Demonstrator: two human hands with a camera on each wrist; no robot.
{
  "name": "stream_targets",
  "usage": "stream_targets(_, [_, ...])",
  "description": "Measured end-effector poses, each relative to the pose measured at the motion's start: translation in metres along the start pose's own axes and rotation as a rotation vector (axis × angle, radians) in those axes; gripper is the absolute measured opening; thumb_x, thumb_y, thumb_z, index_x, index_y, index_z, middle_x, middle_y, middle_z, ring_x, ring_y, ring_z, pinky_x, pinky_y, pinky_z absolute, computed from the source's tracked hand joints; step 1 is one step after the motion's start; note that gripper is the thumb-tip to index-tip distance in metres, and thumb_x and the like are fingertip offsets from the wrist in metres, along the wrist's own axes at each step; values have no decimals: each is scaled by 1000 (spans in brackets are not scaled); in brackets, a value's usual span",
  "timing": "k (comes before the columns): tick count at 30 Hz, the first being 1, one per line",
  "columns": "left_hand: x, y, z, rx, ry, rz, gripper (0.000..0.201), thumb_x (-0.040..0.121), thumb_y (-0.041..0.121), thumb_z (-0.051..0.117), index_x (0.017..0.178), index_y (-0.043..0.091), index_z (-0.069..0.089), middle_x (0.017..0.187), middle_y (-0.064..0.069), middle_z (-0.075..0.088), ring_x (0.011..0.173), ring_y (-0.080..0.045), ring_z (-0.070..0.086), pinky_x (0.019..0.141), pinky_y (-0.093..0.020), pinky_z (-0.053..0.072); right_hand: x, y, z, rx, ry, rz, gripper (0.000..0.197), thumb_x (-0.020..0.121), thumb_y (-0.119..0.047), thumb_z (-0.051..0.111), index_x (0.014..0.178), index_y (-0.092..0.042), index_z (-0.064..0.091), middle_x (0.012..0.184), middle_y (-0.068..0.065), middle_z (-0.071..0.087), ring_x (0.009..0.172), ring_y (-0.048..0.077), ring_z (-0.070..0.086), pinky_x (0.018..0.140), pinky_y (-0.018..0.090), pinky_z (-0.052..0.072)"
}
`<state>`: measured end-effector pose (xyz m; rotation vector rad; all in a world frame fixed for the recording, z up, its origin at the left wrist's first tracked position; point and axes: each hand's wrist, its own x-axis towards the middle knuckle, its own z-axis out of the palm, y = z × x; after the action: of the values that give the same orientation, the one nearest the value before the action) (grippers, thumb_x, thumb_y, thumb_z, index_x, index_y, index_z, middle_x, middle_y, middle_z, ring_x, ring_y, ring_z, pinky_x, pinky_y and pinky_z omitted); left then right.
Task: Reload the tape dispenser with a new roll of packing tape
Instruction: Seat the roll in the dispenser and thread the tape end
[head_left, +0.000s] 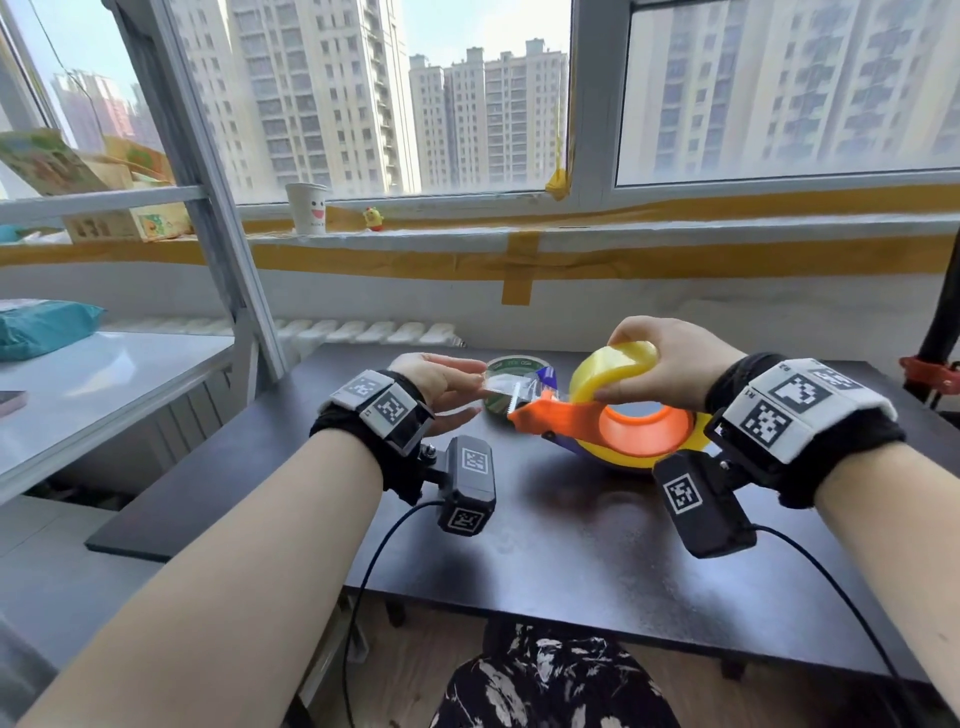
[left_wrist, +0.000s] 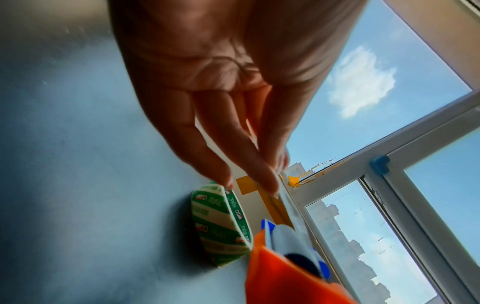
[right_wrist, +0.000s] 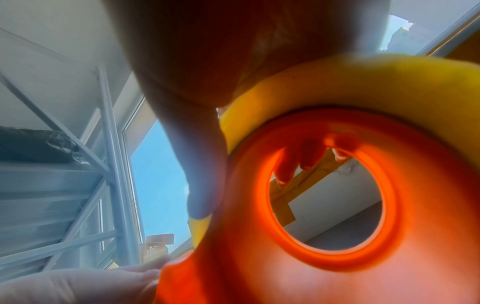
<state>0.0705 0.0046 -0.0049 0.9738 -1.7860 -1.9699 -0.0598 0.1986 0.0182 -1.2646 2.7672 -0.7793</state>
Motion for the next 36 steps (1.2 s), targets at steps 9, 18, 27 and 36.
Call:
stream_targets(9, [3, 1, 2, 203, 36, 76, 24, 86, -7, 55, 75, 11, 67, 49, 2, 70, 47, -3, 68, 64, -25, 55, -1, -3, -9, 109, -70, 89, 43, 98, -34, 41, 125, -4, 57, 130, 14, 58, 121, 27, 52, 98, 31, 38])
stream_targets(18, [3, 4, 4, 293, 112, 165, 24, 85, -2, 60, 71, 18, 60, 72, -1, 62, 68, -8, 58, 63, -27, 49, -5, -6, -21, 89, -171, 107, 45, 87, -42, 58, 110, -5, 69, 107, 11, 69, 98, 25, 62, 86, 32, 45])
stream_targets(27, [5, 5, 2, 443, 158, 188, 23, 83, 4, 67, 103, 12, 67, 78, -2, 62, 69, -8, 56, 62, -22, 49, -20, -5, 5, -29, -107, 48, 35, 83, -30, 66, 109, -7, 70, 108, 13, 71, 101, 26, 64, 86, 31, 48])
stream_targets(36, [-3, 9, 13, 729, 136, 252, 26, 83, -2, 64, 107, 2, 71, 25, 14, 48, 23, 3, 41, 25, -4, 23, -24, 2, 20, -213, -181, 119, 40, 70, -32, 78, 100, -8, 68, 91, 4, 59, 83, 19, 53, 72, 26, 40])
